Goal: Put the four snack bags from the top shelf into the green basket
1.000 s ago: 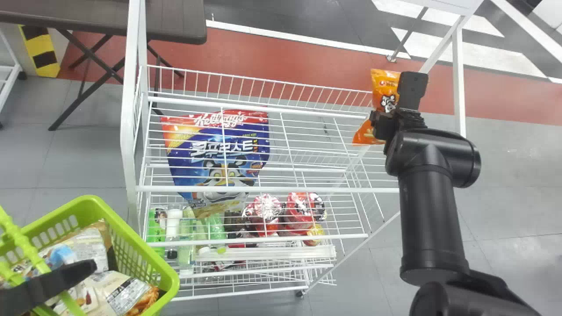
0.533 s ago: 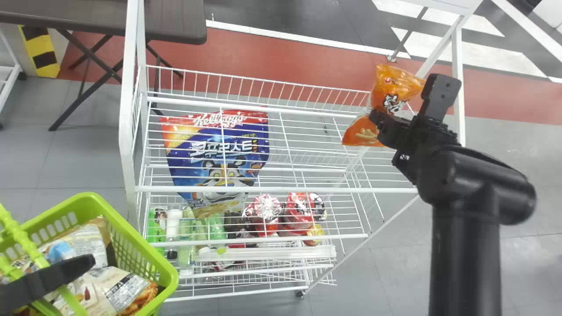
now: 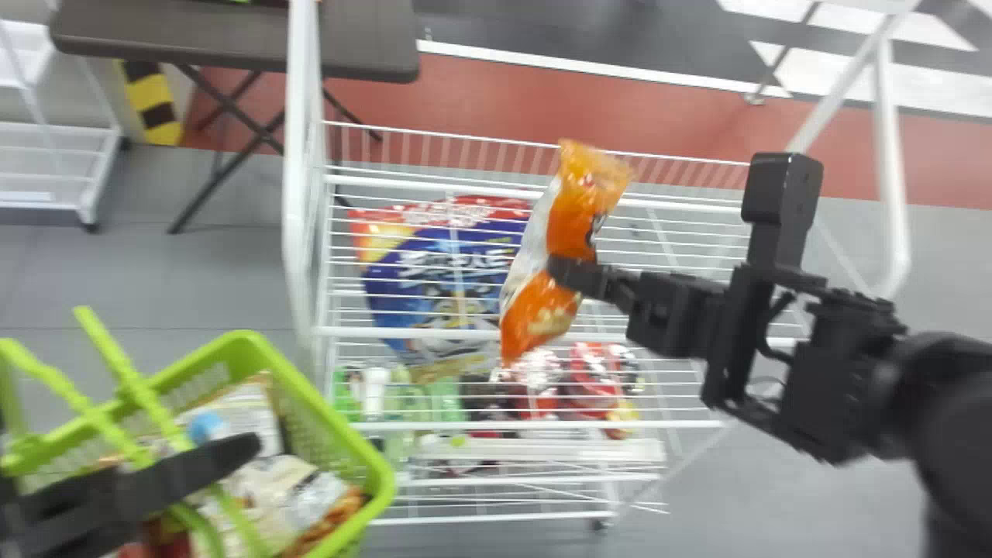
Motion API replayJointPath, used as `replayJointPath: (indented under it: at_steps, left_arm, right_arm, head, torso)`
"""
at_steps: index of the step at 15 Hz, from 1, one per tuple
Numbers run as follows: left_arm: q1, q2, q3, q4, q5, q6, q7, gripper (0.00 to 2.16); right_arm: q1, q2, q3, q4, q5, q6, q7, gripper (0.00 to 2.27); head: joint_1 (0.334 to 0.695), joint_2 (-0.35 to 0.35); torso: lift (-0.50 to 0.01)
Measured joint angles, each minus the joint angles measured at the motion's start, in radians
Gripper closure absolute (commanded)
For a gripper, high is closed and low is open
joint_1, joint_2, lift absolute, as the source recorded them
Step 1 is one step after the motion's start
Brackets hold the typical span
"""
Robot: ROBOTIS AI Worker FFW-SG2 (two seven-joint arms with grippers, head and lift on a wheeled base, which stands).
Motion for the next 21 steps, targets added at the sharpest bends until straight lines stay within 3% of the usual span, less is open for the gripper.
replayJointPath:
  at_steps: [1,2,6,10,15,16,17,18,19,21]
  left_arm:
    - [0.000,0.000,-0.001,-0.002,0.000,0.000,0.000,2.15]
    - [0.000,0.000,-0.003,-0.004,0.000,0.000,0.000,2.15]
    - [0.001,0.000,-0.012,-0.013,0.001,0.008,0.000,2.15]
    - [0.001,0.001,-0.015,-0.017,0.005,0.009,0.000,2.15]
    - [-0.010,0.001,-0.036,-0.017,0.028,0.009,0.000,2.15]
    - [-0.013,0.001,-0.052,-0.019,0.030,0.009,0.000,2.15]
    - [-0.013,0.001,-0.064,-0.023,0.031,0.009,0.000,2.15]
    - [-0.013,0.001,-0.068,-0.027,0.031,0.009,0.000,2.15]
    - [-0.011,0.001,-0.066,-0.031,0.034,0.009,0.000,2.15]
    - [-0.007,0.002,-0.053,-0.033,0.041,0.009,0.000,2.15]
  right_arm:
    - [0.004,0.017,0.040,-0.003,-0.052,0.026,0.007,2.26]
    - [0.003,0.036,0.089,0.005,-0.077,0.038,0.018,2.26]
    - [-0.020,0.079,0.280,0.135,-0.069,-0.044,0.048,2.26]
    - [-0.033,0.082,0.363,0.302,-0.079,-0.048,0.062,2.26]
    - [-0.094,0.082,0.351,0.443,-0.193,0.073,0.102,2.26]
    - [-0.113,0.085,0.350,0.492,-0.224,0.073,0.117,2.07]
    - [-0.131,0.089,0.350,0.531,-0.241,0.074,0.123,1.50]
    - [-0.144,0.090,0.349,0.558,-0.251,0.074,0.124,0.48]
    - [-0.150,0.091,0.346,0.571,-0.257,0.074,0.123,0.00]
    - [-0.143,0.091,0.326,0.566,-0.274,0.074,0.112,0.00]
  head:
    - [0.695,0.012]
    - [0.695,0.109]
    - [0.695,0.268]
    - [0.695,0.345]
    - [0.695,0.350]
    - [0.695,0.350]
    - [0.695,0.350]
    - [0.695,0.350]
    - [0.695,0.350]
    - [0.695,0.350]
  torso:
    - [0.000]
    - [0.000]
    - [0.000]
    - [0.000]
    - [0.000]
    - [0.000]
    - [0.000]
    - [0.000]
    - [0.000]
    - [0.000]
